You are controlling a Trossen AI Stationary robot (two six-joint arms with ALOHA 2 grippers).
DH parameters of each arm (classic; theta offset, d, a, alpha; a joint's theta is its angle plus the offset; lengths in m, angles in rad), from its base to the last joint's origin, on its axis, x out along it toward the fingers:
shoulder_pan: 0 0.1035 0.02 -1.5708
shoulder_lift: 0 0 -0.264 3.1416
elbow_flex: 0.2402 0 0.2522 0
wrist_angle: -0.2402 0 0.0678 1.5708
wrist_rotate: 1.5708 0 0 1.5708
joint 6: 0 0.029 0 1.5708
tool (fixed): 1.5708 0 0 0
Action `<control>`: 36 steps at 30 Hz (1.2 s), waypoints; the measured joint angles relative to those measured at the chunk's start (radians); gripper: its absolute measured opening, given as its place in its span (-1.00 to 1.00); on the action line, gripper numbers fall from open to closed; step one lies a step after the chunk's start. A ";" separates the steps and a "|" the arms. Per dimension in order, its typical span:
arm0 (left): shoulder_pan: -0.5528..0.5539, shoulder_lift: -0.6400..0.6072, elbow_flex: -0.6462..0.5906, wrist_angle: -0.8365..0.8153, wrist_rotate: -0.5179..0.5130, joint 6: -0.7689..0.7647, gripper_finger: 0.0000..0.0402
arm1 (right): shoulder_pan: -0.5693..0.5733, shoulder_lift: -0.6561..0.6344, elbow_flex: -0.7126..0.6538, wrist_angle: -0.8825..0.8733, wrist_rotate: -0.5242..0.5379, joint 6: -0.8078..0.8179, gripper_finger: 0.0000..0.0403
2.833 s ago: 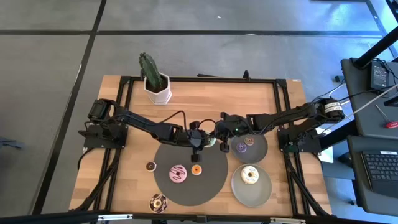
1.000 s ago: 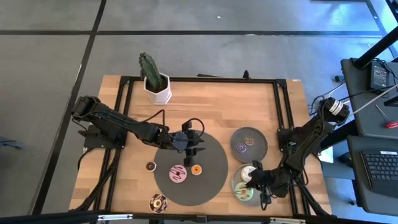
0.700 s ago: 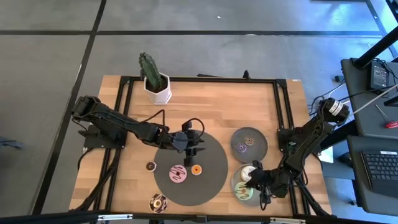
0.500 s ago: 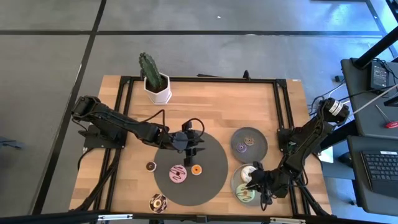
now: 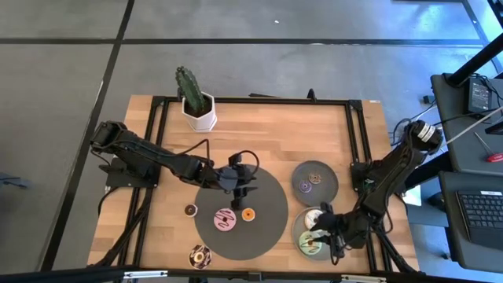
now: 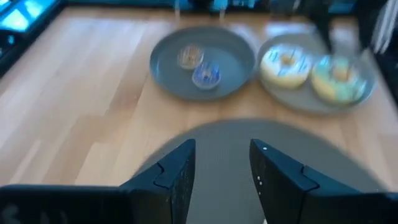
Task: Pick & Place donuts
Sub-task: Put the large green donut on the light gray plate, then put the large pink donut on the light gray plate
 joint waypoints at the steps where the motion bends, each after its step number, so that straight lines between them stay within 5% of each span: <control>1: 0.000 -0.004 0.000 -0.042 0.001 -0.017 -0.27 | 0.000 -0.016 0.004 -0.005 0.012 -0.019 -0.15; 8: -0.013 -0.003 -0.001 -0.358 0.123 -0.246 -0.28 | -0.028 -0.083 0.007 -0.010 0.224 -0.227 -0.13; 16: -0.088 -0.002 -0.001 -0.364 0.248 -0.267 -0.30 | -0.204 -0.083 0.007 -0.011 0.081 -0.331 -0.13; 22: -0.165 0.045 0.001 -0.348 0.180 -0.292 -0.31 | -0.258 -0.083 0.007 -0.012 0.017 -0.371 -0.13; 36: -0.156 0.219 0.000 -0.357 0.270 -0.345 -0.35 | -0.293 -0.082 0.006 -0.018 0.008 -0.402 -0.13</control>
